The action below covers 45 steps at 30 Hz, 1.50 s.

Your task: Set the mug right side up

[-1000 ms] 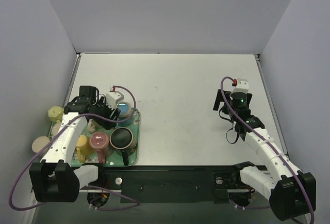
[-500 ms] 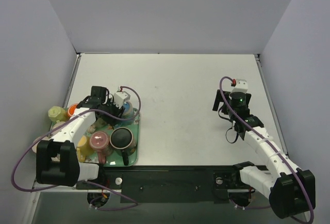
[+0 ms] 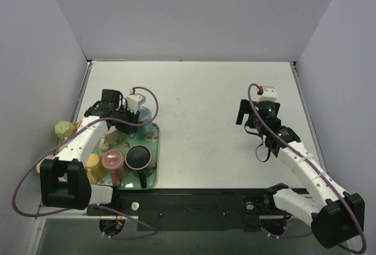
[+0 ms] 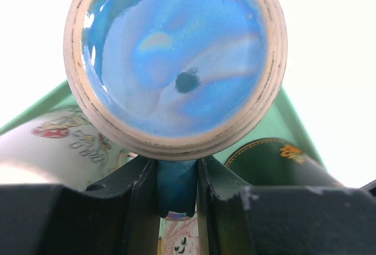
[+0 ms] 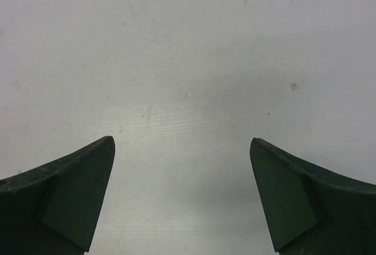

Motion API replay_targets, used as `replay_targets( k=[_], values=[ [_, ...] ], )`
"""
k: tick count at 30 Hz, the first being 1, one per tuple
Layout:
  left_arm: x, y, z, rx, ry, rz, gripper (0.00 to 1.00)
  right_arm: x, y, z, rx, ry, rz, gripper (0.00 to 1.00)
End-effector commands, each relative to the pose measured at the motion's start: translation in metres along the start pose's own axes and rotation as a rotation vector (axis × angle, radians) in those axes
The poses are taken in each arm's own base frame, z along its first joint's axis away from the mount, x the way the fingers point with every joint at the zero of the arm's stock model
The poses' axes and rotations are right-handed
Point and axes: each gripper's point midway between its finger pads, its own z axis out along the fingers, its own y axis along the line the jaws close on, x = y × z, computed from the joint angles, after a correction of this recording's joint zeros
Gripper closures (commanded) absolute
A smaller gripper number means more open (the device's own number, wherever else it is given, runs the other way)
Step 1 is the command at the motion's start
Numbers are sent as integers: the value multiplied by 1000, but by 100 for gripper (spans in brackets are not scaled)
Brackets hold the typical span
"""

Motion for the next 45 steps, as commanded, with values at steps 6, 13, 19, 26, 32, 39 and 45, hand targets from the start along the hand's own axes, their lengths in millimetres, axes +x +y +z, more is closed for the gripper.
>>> replay_targets(
  k=[6, 13, 19, 26, 32, 39, 45],
  values=[
    [-157, -11, -101, 66, -417, -113, 100, -80, 109, -73, -303, -144, 150, 7],
    [-203, -77, -166, 403, -566, -249, 100, -113, 234, -131, -764, -253, 395, 8],
    [-218, -137, -219, 618, -711, -130, 100, -130, 288, -160, -907, -266, 451, 13],
    [-219, -163, -242, 848, -680, -209, 100, -154, 289, -187, -1045, -366, 566, 16],
    [-211, -173, -237, 918, -647, -222, 100, -169, 295, -203, -1111, -428, 552, 32],
    [-205, -185, -229, 947, -600, -194, 100, -187, 305, -207, -1132, -468, 535, 100],
    [-193, -114, -178, 575, -560, -124, 14, -168, 242, -158, -688, -402, 263, 100]
  ],
)
